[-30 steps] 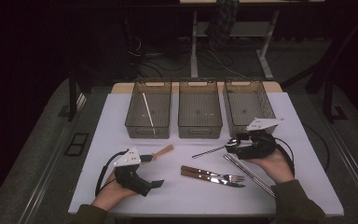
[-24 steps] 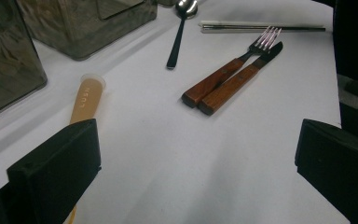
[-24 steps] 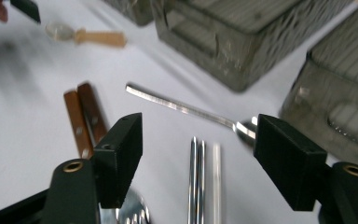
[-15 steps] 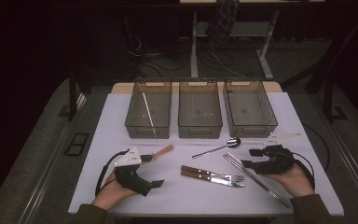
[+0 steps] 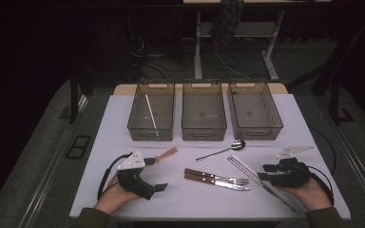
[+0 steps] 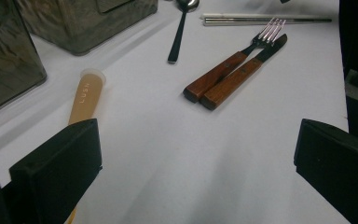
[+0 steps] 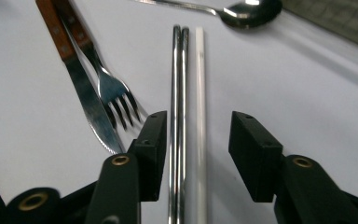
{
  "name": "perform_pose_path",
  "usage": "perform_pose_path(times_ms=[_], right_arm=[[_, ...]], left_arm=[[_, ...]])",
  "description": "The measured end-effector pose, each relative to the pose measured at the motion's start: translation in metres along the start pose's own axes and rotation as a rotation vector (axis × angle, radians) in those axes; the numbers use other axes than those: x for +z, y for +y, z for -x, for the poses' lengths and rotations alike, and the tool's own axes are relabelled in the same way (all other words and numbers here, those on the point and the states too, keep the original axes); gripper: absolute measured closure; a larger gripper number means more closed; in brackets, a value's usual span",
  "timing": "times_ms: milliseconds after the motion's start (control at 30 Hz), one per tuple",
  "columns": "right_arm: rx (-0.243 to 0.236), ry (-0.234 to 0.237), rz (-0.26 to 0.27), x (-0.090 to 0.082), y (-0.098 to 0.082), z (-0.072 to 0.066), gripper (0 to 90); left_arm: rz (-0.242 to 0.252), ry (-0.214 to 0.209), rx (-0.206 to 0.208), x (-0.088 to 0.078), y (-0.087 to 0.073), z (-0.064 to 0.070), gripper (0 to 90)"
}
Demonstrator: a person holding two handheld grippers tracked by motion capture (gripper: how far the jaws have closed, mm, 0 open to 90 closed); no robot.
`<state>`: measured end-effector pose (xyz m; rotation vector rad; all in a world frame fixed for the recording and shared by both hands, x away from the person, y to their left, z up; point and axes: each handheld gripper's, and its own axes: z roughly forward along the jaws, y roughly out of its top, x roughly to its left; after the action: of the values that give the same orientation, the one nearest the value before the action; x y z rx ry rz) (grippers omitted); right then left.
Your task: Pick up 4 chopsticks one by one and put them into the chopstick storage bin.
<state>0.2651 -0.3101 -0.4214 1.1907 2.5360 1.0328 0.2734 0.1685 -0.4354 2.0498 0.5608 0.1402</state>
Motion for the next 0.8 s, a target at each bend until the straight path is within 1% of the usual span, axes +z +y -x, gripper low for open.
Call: perform_pose_path(times_ms=[33,67,167,233,300,367,467,533,800], right_arm=[[-0.003,-0.004,-0.008,0.001,-0.003,0.001,58.6],[0.004,-0.002,-0.025,0.001,-0.006,0.002,60.6],[0.007,0.002,-0.041,0.003,-0.012,0.004,66.5],[0.005,-0.002,-0.051,0.004,-0.013,0.004,68.2],[-0.005,-0.004,-0.056,0.006,-0.013,0.002,68.7],[-0.022,-0.013,-0.070,0.007,-0.012,0.000,71.4],[-0.034,-0.004,-0.076,0.009,-0.012,-0.002,75.5],[-0.037,-0.016,-0.078,0.010,-0.011,-0.002,76.3],[-0.044,-0.025,-0.084,0.011,-0.012,-0.002,78.6]], left_arm=[[-0.001,0.000,-0.001,0.000,0.000,0.000,0.0],[-0.002,0.000,0.000,0.001,0.000,0.000,0.0],[-0.007,0.002,0.002,0.001,0.000,0.000,0.0],[-0.008,0.002,0.004,0.001,0.000,0.000,0.0],[-0.011,0.001,0.006,0.001,0.000,0.001,0.0],[-0.012,-0.001,0.007,0.001,0.000,0.001,0.0],[-0.014,-0.001,0.008,0.001,0.000,0.001,0.0],[-0.013,-0.002,0.009,0.002,0.000,0.001,0.0],[-0.021,-0.005,0.010,0.003,0.000,0.002,0.0]])
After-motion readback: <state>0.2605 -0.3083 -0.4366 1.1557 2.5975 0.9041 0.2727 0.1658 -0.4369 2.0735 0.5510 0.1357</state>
